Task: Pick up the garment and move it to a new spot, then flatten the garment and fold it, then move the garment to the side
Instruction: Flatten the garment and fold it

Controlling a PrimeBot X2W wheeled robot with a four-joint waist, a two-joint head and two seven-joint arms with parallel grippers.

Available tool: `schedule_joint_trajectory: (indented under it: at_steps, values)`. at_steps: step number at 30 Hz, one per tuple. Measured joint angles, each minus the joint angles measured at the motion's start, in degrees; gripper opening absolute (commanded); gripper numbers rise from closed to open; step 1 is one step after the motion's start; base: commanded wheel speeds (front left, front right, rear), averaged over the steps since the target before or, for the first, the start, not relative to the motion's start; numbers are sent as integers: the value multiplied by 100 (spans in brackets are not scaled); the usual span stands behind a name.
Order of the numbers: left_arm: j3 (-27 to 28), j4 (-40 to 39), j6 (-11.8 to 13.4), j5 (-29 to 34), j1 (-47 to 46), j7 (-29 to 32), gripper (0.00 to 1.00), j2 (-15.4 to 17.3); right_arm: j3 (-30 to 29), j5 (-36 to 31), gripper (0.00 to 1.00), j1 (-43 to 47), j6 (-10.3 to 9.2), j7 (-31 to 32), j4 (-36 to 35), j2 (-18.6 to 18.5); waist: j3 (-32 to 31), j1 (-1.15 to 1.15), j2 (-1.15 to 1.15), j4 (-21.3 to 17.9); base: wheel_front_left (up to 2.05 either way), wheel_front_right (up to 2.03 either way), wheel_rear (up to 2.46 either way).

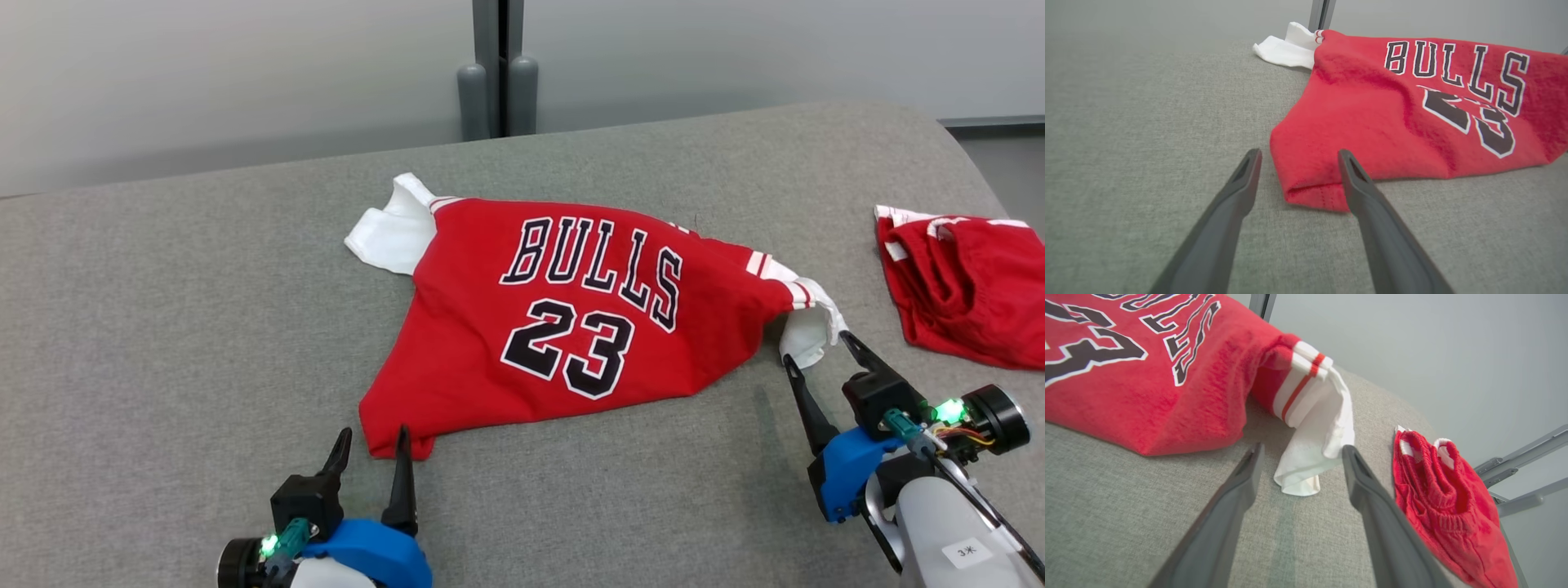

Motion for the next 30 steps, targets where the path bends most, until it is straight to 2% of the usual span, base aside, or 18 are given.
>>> schedule_joint_trajectory:
  at_steps: [3,7,8,9,14,24,27,30]
  values:
    - [8,288,54,-65,-74,1,100,-1,55,62,100,22,0,0,-121,36,84,0,0,-67,0,0,0]
    - [10,500,4,-135,-275,0,100,0,94,168,100,21,0,0,-230,64,178,0,0,-121,0,0,0]
    - [8,522,-2,-136,-314,0,40,-1,93,204,100,21,0,0,-241,60,194,1,1,-122,0,0,0]
    - [-2,535,-19,-133,-364,1,0,-2,87,227,100,21,0,1,-255,58,207,1,0,-116,0,0,0]
    - [-75,466,-264,-43,-494,1,0,-1,12,327,100,53,0,0,-287,60,205,1,1,12,0,0,0]
    - [-210,-1622,-654,695,-584,0,0,-1,-257,380,100,383,-1,0,-220,271,-277,0,0,485,0,0,0]
    - [-327,-2156,-691,834,-584,-4,0,-1,-337,378,100,517,0,0,-169,345,-434,0,0,602,0,0,0]
    - [-323,-2442,-578,1013,-585,-7,0,-3,-407,379,100,559,0,0,-159,410,-501,-1,0,670,0,0,0]
